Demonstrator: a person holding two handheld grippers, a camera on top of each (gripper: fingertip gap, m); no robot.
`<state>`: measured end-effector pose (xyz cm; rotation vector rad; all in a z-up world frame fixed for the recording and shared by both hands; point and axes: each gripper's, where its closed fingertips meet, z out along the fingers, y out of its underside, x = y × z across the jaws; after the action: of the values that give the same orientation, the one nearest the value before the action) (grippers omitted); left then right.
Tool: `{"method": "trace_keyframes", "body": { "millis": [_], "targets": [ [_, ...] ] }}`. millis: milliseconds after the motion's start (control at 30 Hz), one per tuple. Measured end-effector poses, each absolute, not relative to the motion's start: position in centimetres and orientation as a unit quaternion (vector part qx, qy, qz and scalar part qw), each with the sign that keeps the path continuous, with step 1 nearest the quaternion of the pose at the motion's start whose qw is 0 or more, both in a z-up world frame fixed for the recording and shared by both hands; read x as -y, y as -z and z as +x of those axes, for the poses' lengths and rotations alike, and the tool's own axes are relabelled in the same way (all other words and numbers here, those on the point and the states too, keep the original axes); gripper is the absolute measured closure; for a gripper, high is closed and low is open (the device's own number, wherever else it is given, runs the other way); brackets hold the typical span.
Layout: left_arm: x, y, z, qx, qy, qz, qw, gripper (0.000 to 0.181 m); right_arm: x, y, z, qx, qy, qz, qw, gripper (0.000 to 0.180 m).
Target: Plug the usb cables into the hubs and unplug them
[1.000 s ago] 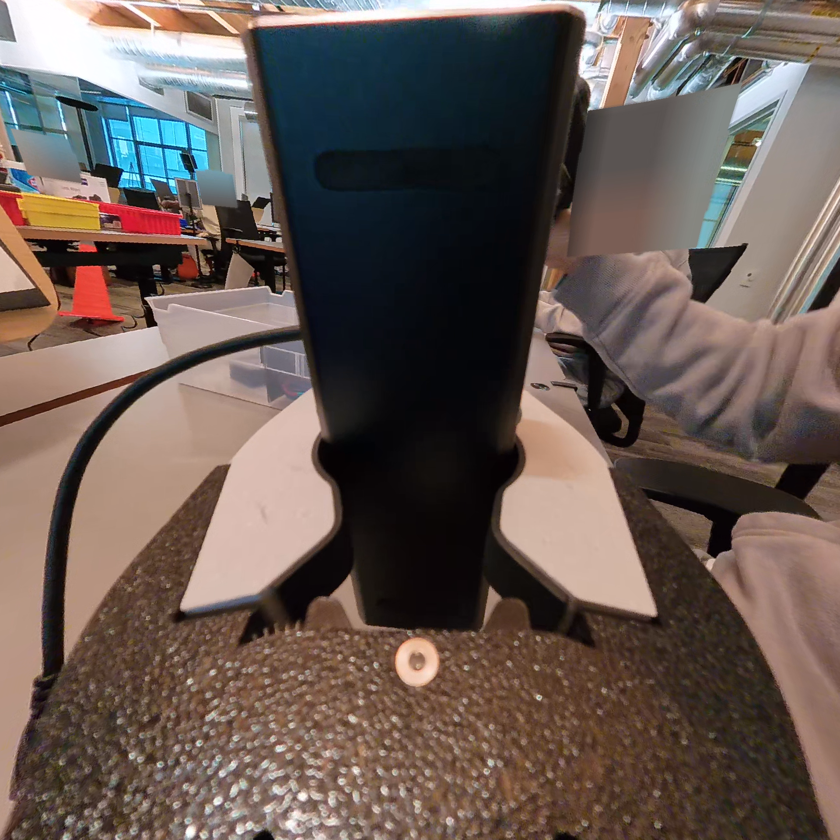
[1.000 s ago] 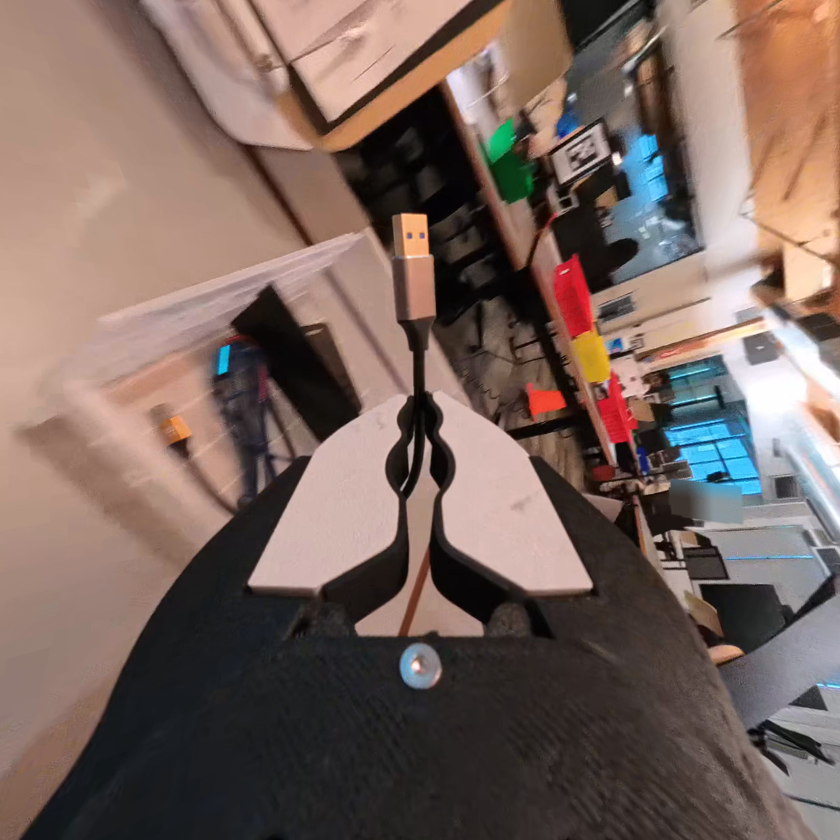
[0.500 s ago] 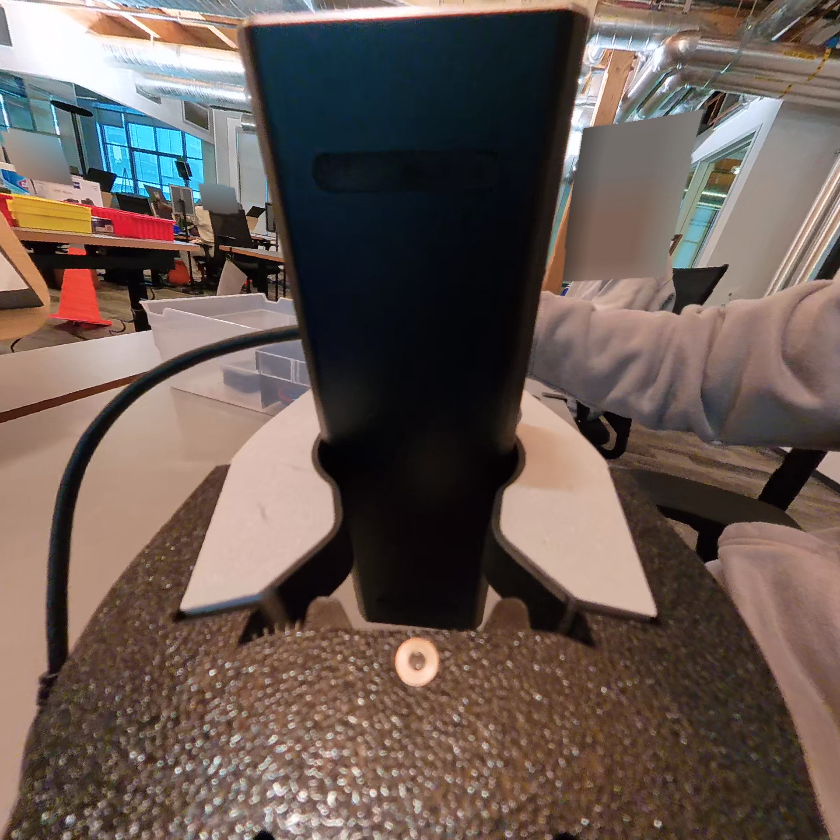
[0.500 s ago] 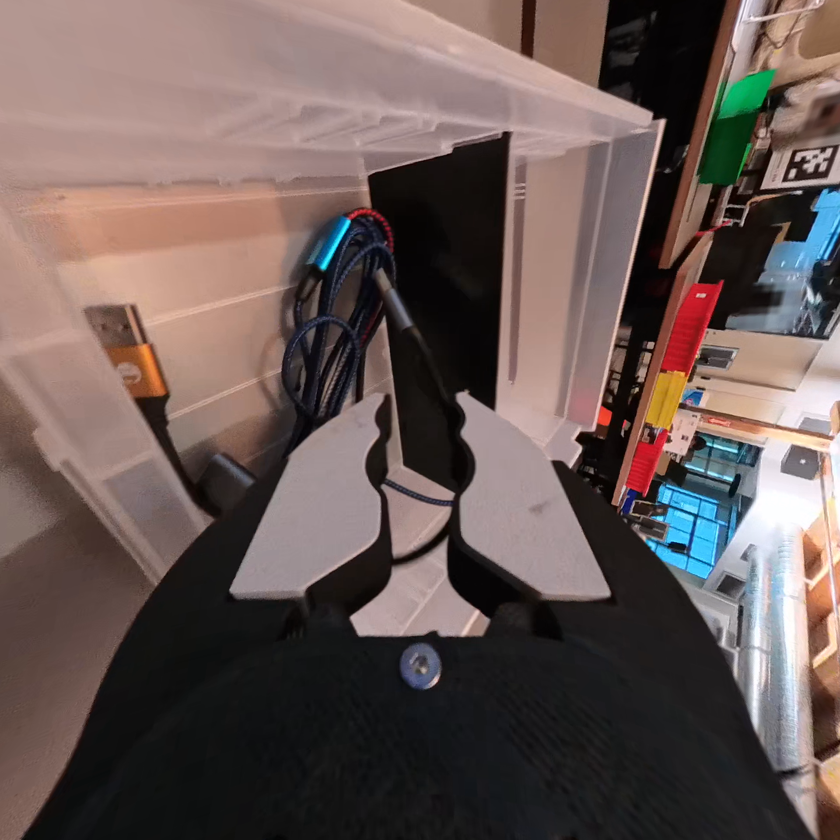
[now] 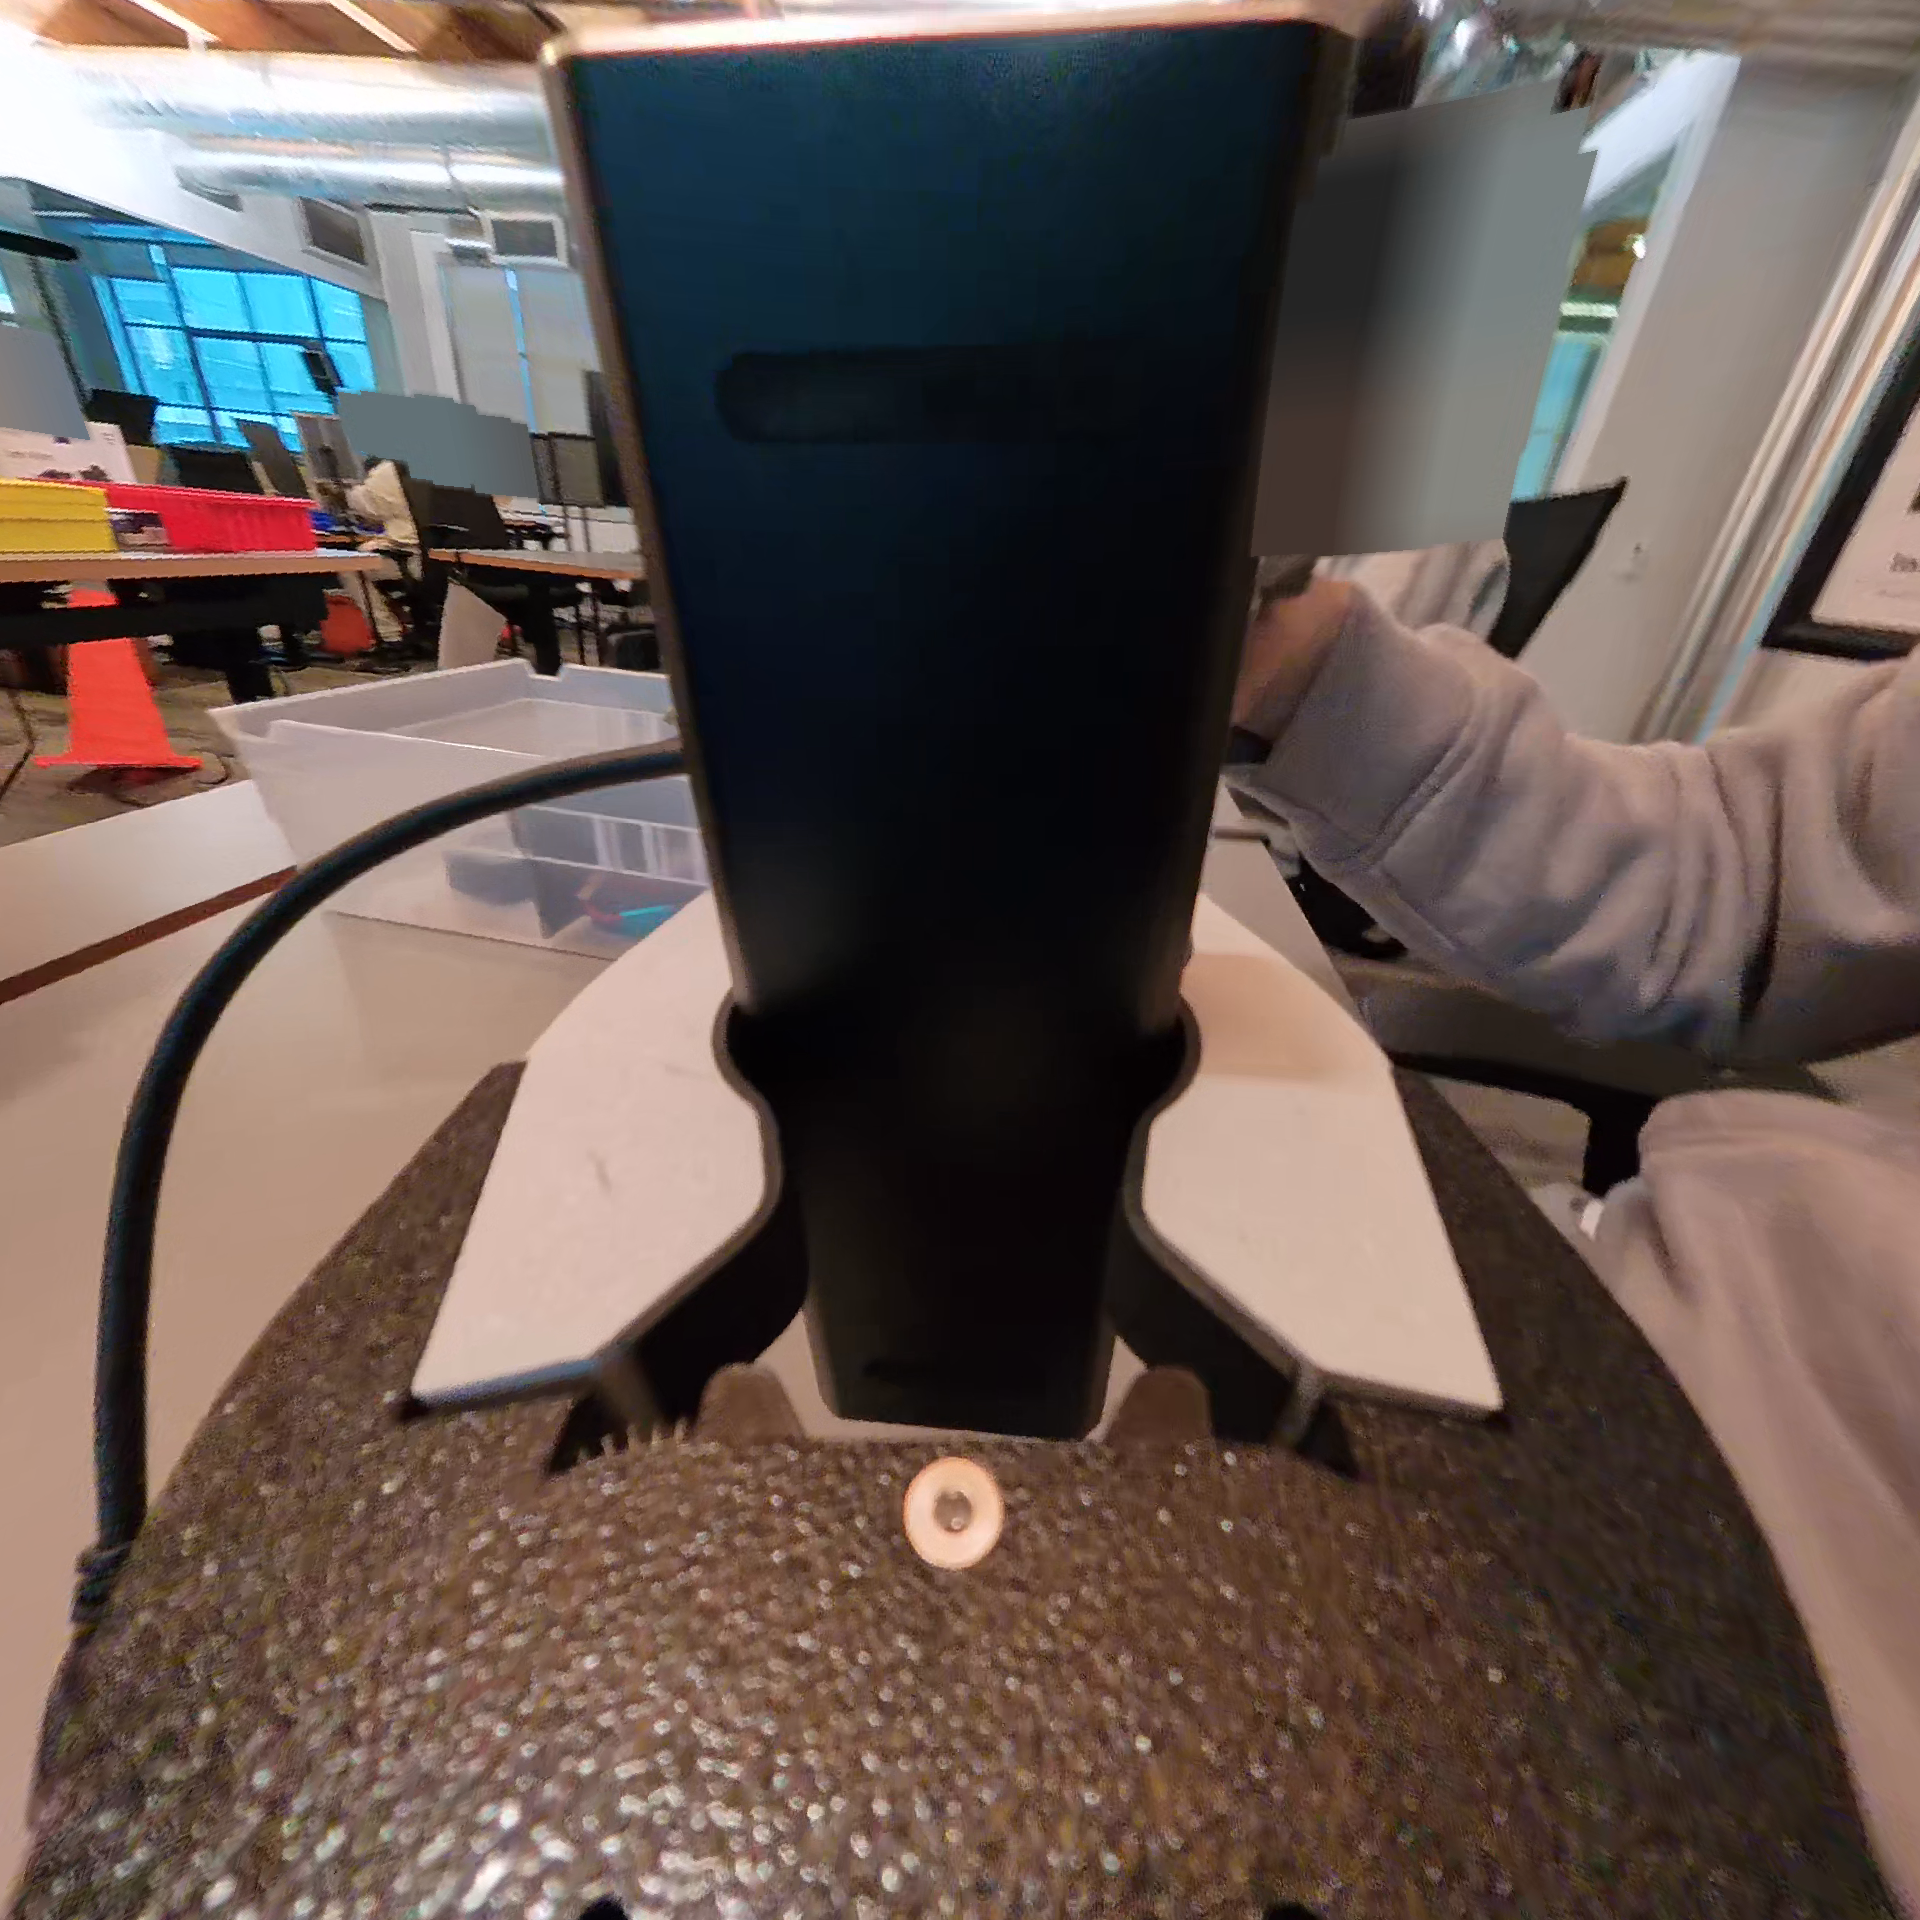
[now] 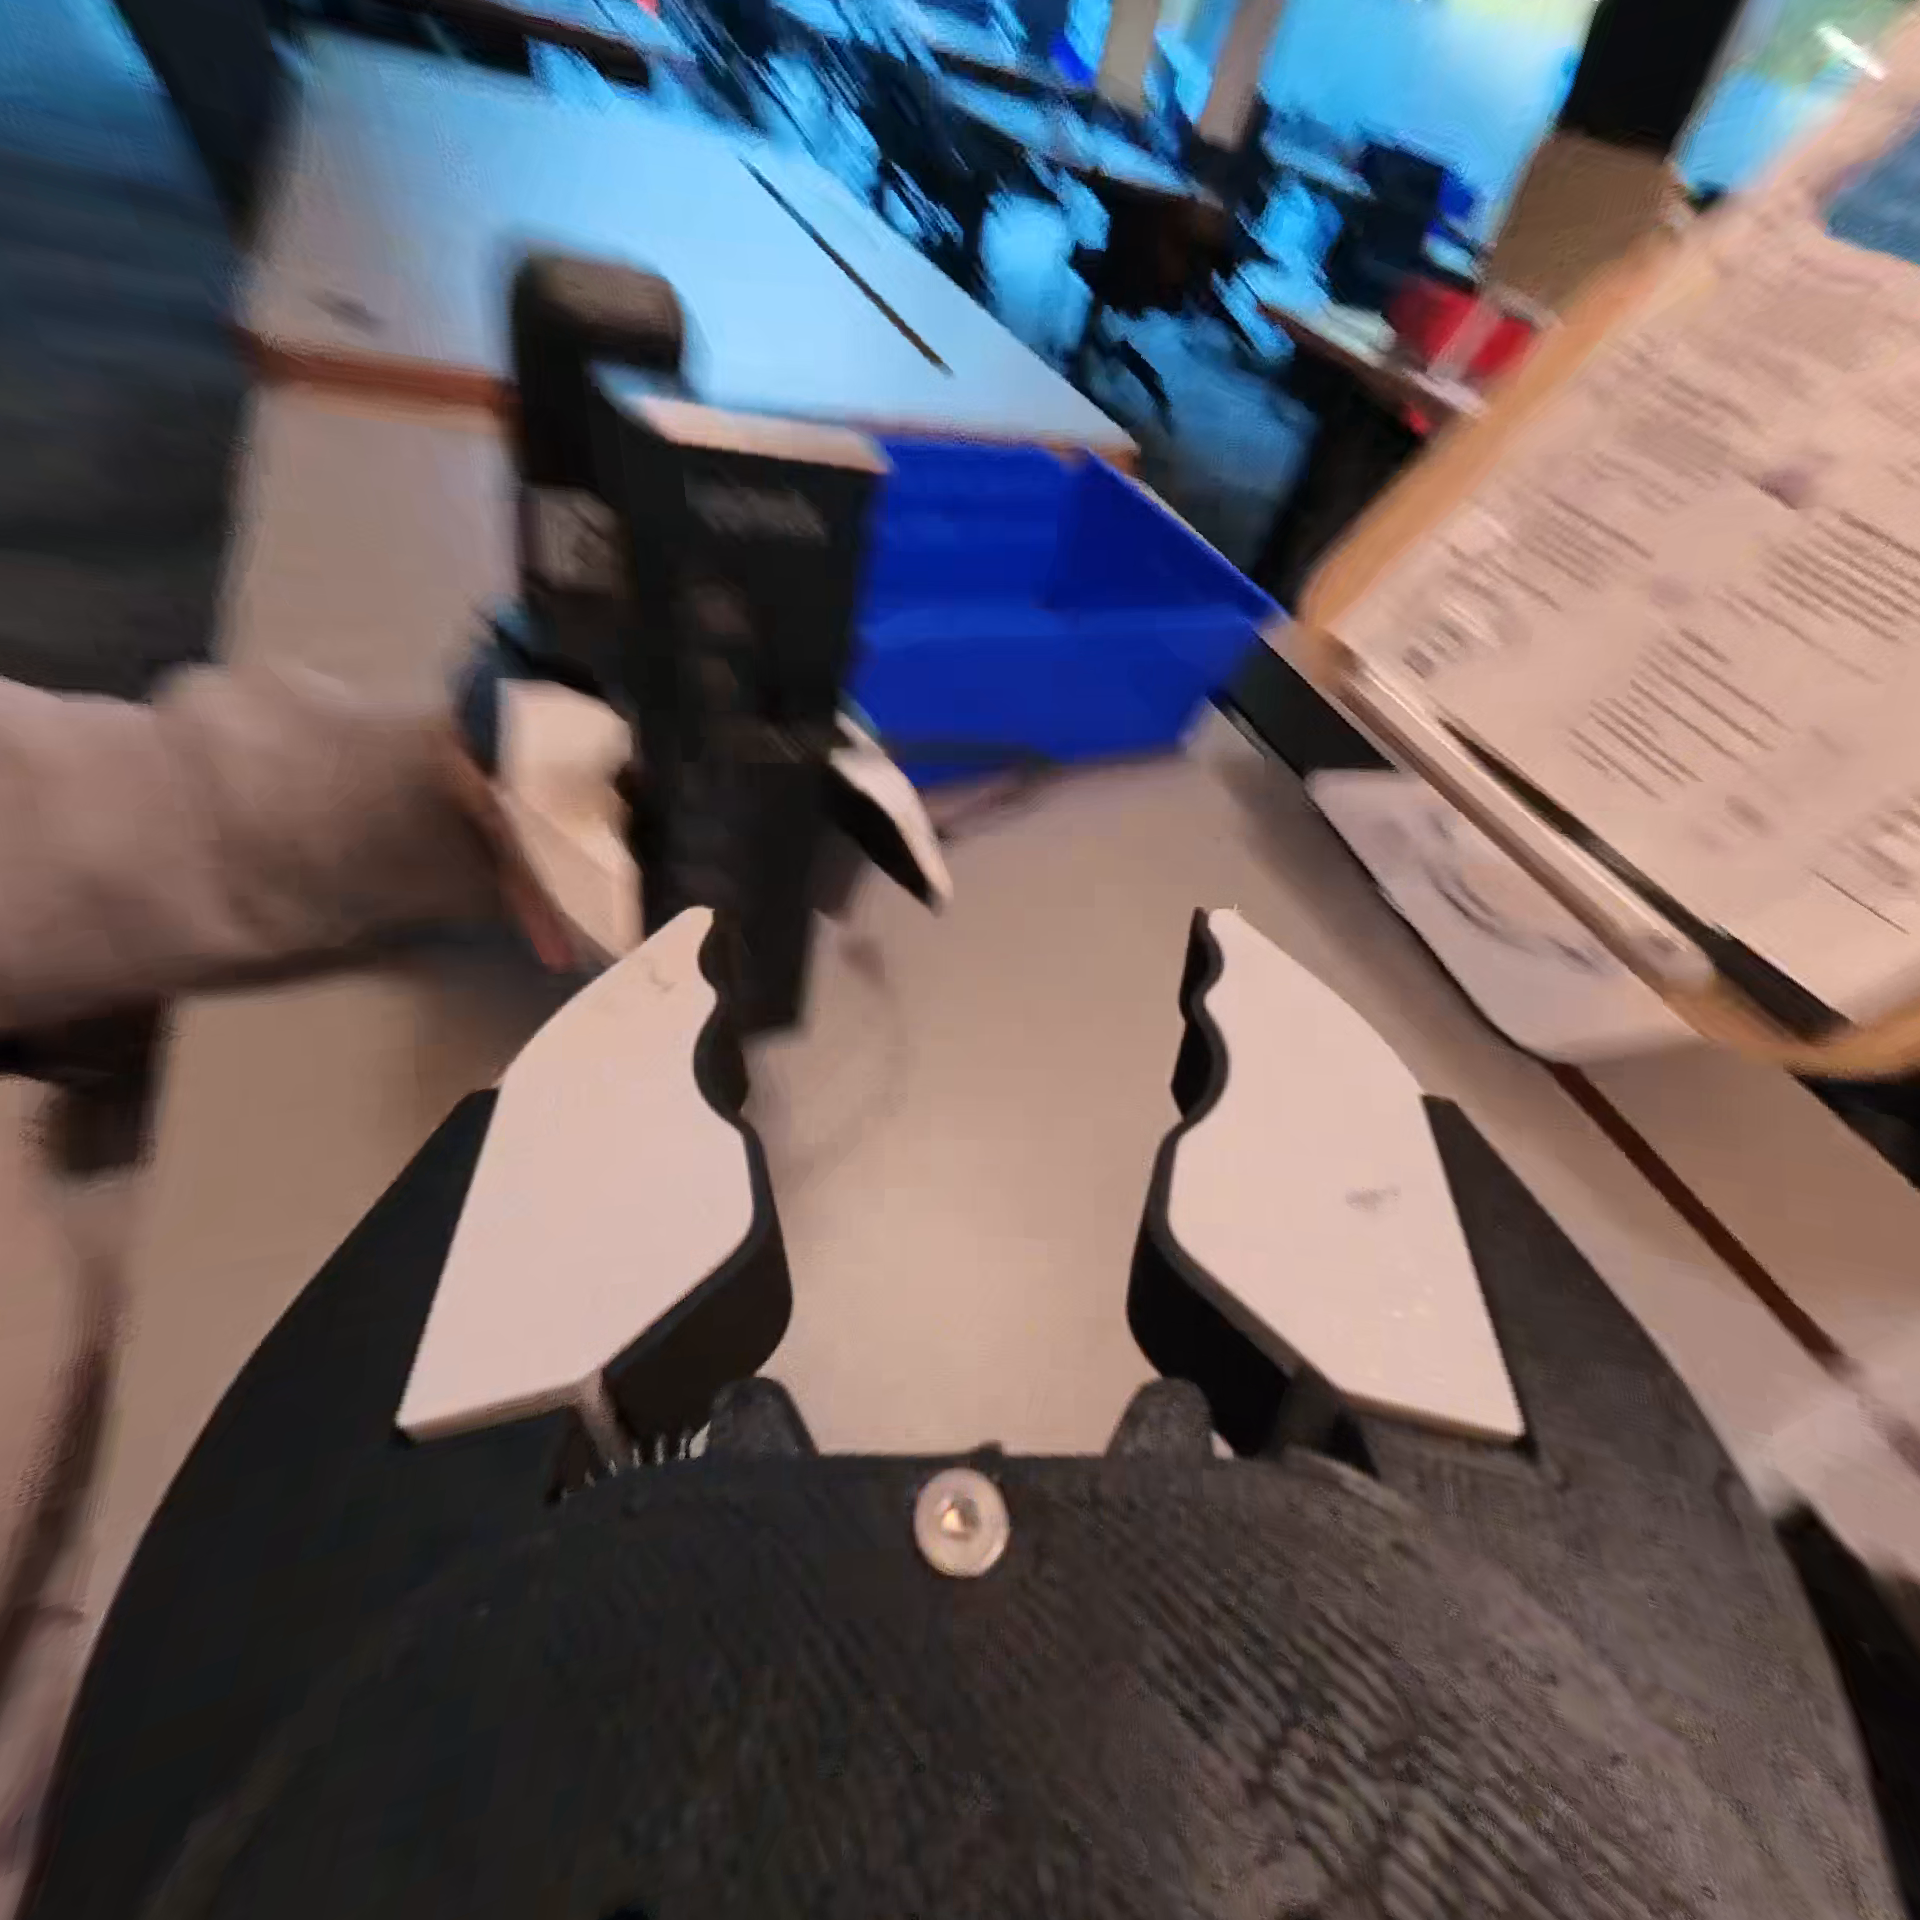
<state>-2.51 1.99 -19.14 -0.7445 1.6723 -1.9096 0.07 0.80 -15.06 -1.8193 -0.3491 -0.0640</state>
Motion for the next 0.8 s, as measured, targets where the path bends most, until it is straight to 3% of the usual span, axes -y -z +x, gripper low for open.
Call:
{"method": "trace_keyframes", "body": {
  "millis": [33, 167, 233, 433, 800],
  "targets": [
    [-1.4, 19.4, -2.7, -0.625, 0.694, -0.263, 0.243, 0.108, -1.5, 14.4, -2.0, 0.158, -0.002, -0.770, 0.618, 0.098],
    [0.9, 20.1, -3.5, -0.664, 0.676, -0.218, 0.232, 0.109, -3.5, 14.3, -5.0, 0.169, -0.041, -0.754, 0.634, 0.093],
    [1.5, 20.0, -3.9, -0.665, 0.682, -0.203, 0.224, 0.108, -3.4, 14.3, -6.5, 0.195, -0.075, -0.740, 0.639, 0.108],
    [2.1, 21.0, -4.0, -0.690, 0.664, -0.194, 0.213, 0.108, -3.6, 15.2, -7.8, 0.225, -0.076, -0.741, 0.629, 0.122],
    [0.8, 20.5, -4.4, -0.686, 0.664, -0.209, 0.215, 0.103, -2.4, 16.0, -6.4, 0.240, -0.061, -0.771, 0.587, 0.123]
  ]
}}
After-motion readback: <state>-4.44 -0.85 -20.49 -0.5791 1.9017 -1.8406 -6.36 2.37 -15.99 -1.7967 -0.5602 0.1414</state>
